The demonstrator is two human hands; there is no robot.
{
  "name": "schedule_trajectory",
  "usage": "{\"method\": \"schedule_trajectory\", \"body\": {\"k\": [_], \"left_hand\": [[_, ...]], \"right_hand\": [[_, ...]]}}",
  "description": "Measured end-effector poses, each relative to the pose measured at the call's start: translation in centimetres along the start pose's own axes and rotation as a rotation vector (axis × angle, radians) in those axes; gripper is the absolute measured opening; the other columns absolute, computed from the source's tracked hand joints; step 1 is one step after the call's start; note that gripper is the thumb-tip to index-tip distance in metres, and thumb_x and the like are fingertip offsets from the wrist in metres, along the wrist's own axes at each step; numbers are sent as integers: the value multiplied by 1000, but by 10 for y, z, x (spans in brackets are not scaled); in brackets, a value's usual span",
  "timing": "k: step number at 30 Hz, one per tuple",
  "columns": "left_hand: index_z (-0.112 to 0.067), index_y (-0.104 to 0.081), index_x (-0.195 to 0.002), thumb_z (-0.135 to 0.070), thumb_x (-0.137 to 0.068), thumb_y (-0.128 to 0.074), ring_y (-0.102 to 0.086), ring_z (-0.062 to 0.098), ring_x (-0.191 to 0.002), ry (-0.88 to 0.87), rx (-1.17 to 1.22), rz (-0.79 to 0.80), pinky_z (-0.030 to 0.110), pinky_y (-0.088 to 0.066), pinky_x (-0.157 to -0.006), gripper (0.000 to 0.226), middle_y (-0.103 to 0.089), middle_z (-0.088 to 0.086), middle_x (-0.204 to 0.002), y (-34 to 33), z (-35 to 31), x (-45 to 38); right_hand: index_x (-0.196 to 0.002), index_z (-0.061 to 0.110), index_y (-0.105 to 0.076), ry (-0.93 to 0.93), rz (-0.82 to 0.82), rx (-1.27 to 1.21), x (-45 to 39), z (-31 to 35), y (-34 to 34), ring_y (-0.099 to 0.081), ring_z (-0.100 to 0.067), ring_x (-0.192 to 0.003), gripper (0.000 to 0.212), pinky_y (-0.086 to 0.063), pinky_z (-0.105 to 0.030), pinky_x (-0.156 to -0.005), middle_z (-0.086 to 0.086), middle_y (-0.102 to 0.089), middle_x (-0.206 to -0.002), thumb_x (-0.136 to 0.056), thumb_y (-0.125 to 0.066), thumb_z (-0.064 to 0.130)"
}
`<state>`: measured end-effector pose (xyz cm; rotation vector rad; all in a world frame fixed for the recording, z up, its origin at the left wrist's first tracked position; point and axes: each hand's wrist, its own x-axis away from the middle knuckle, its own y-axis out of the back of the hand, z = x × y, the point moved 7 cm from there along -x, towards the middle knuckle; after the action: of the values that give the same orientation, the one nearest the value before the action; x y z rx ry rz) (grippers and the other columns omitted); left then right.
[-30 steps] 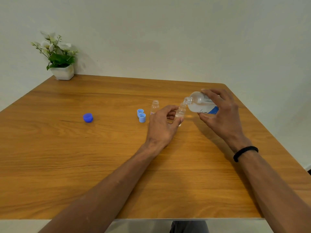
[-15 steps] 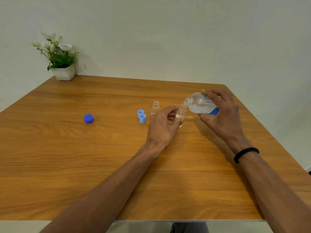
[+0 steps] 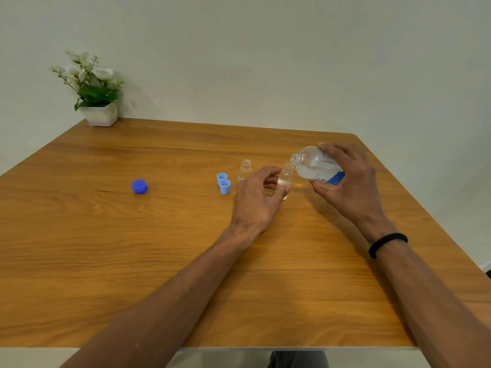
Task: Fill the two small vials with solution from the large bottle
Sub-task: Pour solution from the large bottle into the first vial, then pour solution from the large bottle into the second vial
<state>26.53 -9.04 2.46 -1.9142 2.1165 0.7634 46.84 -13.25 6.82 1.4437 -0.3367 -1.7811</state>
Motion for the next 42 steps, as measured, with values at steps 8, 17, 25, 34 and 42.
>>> {"method": "schedule_trajectory", "body": {"k": [8,17,25,34,42], "left_hand": [[-16,-69,-128,-24,-90,-81,-72,3,-101,49,14,31,19,-62,-84,40,-75,-7,-111,-4,5,0],[-17,-70,-120,-21,-91,-79,-73,1,-90,86,20,38,15,-60,-76,30,-77,-5,-97,-5,5,1],[-18,-70,-121,-20,-91,-80,-73,3,-91,85,-12,50,11,-58,-77,32,-77,-5,-99,-6,6,2],[-22,-65,-114,-43,-88,-81,-66,7,-95,41,-158,-32,32,-62,-79,37,-68,-12,-105,9,-4,16],[-30,-57,-123,-59,-88,-70,-48,17,-119,-42,-553,-386,36,-38,-91,47,-58,-10,-124,52,-21,13]], "right_hand": [[-142,11,-64,-30,26,-58,1,6,-4,-61,-19,-119,75,-55,-25,-96,-6,-64,-133,-75,-95,24],[-140,15,-63,-177,-46,-188,2,0,1,-59,-5,-117,76,-43,-1,-95,10,-63,-129,-74,-97,32],[-132,27,-68,-314,-116,-325,2,-10,5,-70,-6,-113,64,-57,-30,-101,14,-72,-121,-75,-96,38],[-138,16,-67,-387,-130,-370,3,-20,3,-71,-10,-114,74,-58,-27,-99,4,-74,-126,-75,-94,46],[-139,17,-66,-412,-122,-390,4,-22,2,-71,-13,-117,76,-58,-29,-99,3,-73,-129,-74,-93,48]]}}
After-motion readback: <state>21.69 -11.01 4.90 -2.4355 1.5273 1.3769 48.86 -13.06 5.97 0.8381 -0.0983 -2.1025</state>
